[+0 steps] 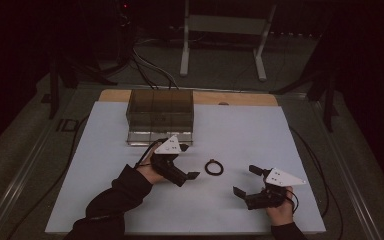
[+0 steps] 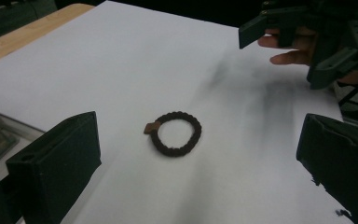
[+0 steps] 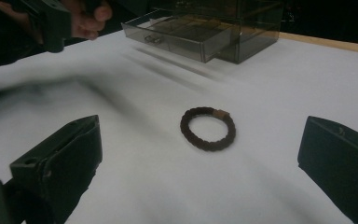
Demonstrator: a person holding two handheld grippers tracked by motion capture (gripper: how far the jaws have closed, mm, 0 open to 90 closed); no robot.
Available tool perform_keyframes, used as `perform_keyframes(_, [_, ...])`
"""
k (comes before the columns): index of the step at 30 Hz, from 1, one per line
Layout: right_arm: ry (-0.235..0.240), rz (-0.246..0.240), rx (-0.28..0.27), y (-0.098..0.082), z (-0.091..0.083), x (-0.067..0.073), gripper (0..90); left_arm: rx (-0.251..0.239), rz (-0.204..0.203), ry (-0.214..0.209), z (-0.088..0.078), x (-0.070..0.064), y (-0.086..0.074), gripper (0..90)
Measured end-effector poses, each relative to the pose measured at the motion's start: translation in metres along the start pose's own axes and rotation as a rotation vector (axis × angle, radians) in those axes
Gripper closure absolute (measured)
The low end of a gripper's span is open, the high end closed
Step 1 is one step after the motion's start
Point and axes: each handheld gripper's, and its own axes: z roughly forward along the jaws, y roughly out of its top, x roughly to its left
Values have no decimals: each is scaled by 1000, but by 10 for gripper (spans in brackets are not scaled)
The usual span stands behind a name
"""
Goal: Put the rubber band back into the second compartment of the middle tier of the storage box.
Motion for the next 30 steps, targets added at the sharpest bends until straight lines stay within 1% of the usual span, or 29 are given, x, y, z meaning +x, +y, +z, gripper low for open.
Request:
perform_keyframes(2, [0,-3,-1,0,0,0,0,1,-6,1,7,0,0,4])
perform_keyframes(3, [0,-3,-1,0,0,0,0,1,-6,1,7,0,0,4])
perform_keyframes(4, [1,-2,-2,0,0,0,0,2,-11,2,13,0,0,4])
perform_keyframes(6, [4,-2,-3,0,-1,0,0,3,-14,-2,19,0,0,11])
perform_keyframes(9, [5,3,-5,0,0,0,0,24,-16,1,30,0,-1,11])
perform_keyframes(11, [6,-2,-3,0,0,0,0,27,-27,-5,36,1,-2,11])
perform_keyframes(12, [5,-3,-3,0,-1,0,0,37,-27,-3,39,1,-2,11])
perform_keyframes(14, [6,0,-5,0,0,0,0,55,-53,-17,45,3,-3,22])
perform_keyframes(17, [7,-4,-2,0,0,0,0,79,-55,-21,54,3,-6,38])
perform_keyframes(20, [9,1,-3,0,0,0,0,117,-76,-18,62,5,-9,47])
perform_keyframes(22, [10,-3,-1,0,0,0,0,140,-80,-10,67,5,-10,53])
perform_keyframes(24, [11,-3,-1,0,0,0,0,167,-80,7,72,5,-12,74])
perform_keyframes(27, [12,-1,0,0,0,0,0,178,-77,13,75,5,-13,106])
perform_keyframes(28, [13,-3,1,0,0,0,0,197,-69,38,78,5,-14,106])
perform_keyframes(29, [14,-6,3,0,0,0,0,211,-68,51,80,5,-14,150])
perform_keyframes(30, [15,-3,4,0,1,0,0,220,-74,61,81,5,-14,163])
